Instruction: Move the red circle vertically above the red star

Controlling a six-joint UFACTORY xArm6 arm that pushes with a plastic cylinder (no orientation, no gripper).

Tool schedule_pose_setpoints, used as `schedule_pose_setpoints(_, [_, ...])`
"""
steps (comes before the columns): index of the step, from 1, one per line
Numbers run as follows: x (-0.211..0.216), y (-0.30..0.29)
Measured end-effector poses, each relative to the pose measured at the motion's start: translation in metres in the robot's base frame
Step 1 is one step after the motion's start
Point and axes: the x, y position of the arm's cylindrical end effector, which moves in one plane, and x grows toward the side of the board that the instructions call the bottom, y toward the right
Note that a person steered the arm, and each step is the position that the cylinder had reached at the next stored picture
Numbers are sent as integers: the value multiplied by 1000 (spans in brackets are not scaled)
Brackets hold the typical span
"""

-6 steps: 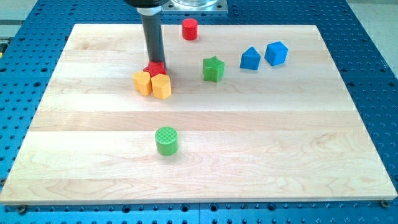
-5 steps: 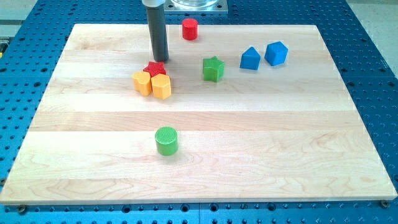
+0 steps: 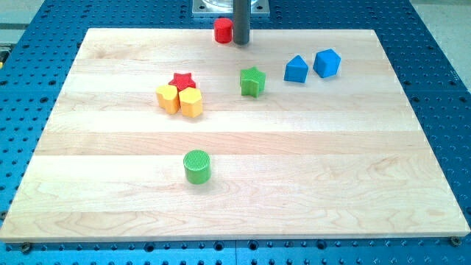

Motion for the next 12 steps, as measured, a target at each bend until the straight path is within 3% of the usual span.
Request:
schedule_pose_setpoints(1, [-15, -12])
schedule_pose_setpoints(2, [-10, -76])
schedule_pose_setpoints(5, [-19, -117])
schedule_pose_setpoints(6, [39, -222])
schedule_pose_setpoints(7, [35, -262])
schedule_pose_setpoints(8, [-16, -262])
schedule_pose_setpoints(9, [-20, -252])
schedule_pose_setpoints(10, [10, -155])
schedule_pose_setpoints(11, [96, -115])
schedule_pose_setpoints(12, [9, -93])
